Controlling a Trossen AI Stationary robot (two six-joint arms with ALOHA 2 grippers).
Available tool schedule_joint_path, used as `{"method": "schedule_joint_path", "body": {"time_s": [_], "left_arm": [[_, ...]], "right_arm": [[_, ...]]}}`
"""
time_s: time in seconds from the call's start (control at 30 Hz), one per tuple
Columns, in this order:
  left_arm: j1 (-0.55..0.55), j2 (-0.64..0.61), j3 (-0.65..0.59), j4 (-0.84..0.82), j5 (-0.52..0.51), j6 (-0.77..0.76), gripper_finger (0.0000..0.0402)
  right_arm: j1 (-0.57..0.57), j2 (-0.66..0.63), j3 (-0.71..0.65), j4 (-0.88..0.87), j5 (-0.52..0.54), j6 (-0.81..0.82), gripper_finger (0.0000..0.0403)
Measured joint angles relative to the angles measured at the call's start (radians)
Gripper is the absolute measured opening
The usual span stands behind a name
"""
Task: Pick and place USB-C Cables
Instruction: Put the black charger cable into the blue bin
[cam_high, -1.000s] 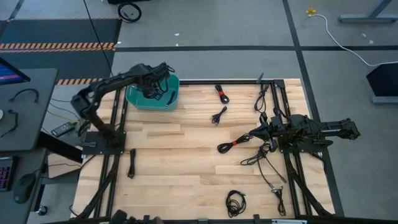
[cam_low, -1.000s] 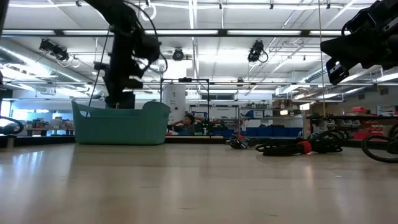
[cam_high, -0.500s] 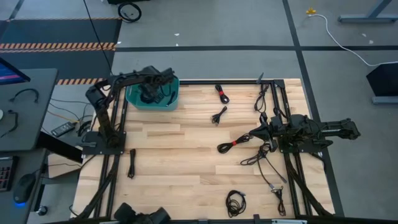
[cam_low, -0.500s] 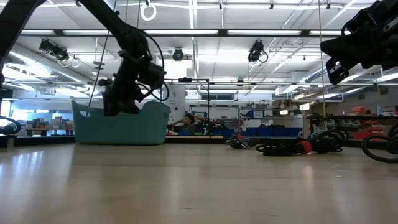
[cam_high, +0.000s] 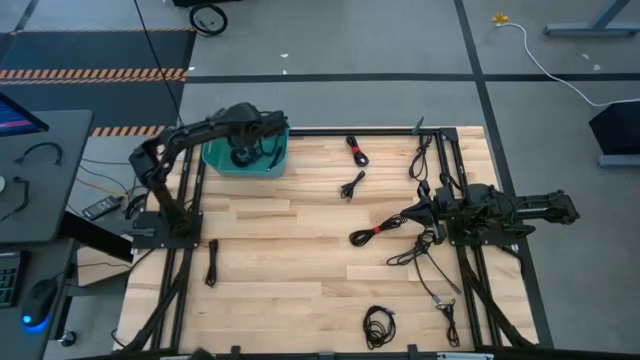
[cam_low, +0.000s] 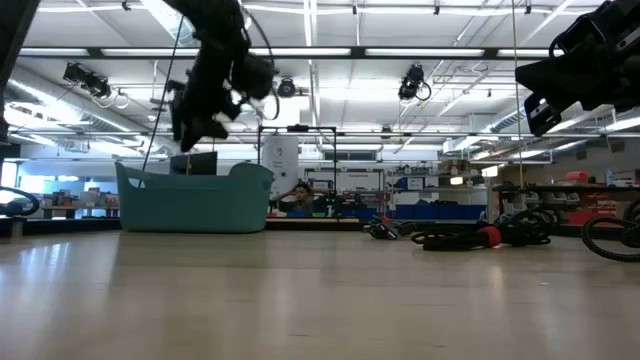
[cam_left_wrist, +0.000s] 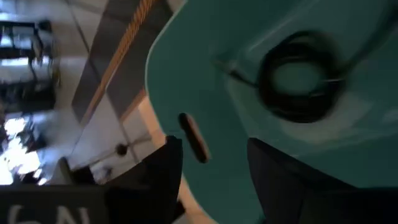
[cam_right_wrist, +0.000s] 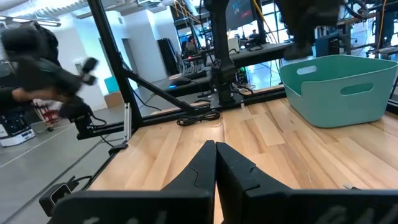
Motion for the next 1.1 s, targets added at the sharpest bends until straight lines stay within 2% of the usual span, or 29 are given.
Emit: {"method": "schedule_joint_path", "body": {"time_s": [0.23, 0.5, 0.63, 0.73, 0.83, 0.93, 1.0, 1.1], "left_arm": [[-0.332, -0.125, -0.004, 0.001, 0.042, -0.228, 0.0152], [-0.690, -0.143, -0.021, 0.009, 0.152, -0.575, 0.0142], [-0.830, -0.143, -0.021, 0.054, 0.142, -0.763, 0.0142], [-0.925, -0.135, -0.021, 0.155, 0.074, -0.851, 0.0142], [-1.010, -0.102, -0.021, 0.323, -0.056, -0.818, 0.0141], [-1.061, -0.037, -0.021, 0.557, -0.147, -0.610, 0.0138], [-1.071, 0.023, -0.021, 0.734, -0.156, -0.438, 0.0136], [-1.047, 0.127, -0.021, 1.006, -0.156, -0.280, 0.0134]], "right_arm": [[0.000, 0.000, 0.000, 0.001, 0.000, 0.000, 0.0013], [0.000, 0.000, 0.000, 0.006, 0.000, 0.000, 0.0013], [0.000, 0.000, 0.000, 0.006, 0.000, 0.000, 0.0013], [0.000, 0.000, 0.000, 0.006, 0.000, 0.000, 0.0013], [0.000, 0.000, 0.000, 0.006, 0.000, 0.000, 0.0013], [0.000, 0.000, 0.000, 0.008, 0.000, 0.000, 0.0013], [0.000, 0.000, 0.000, 0.007, 0.000, 0.000, 0.0013], [0.000, 0.000, 0.000, 0.007, 0.000, 0.000, 0.0013]]}}
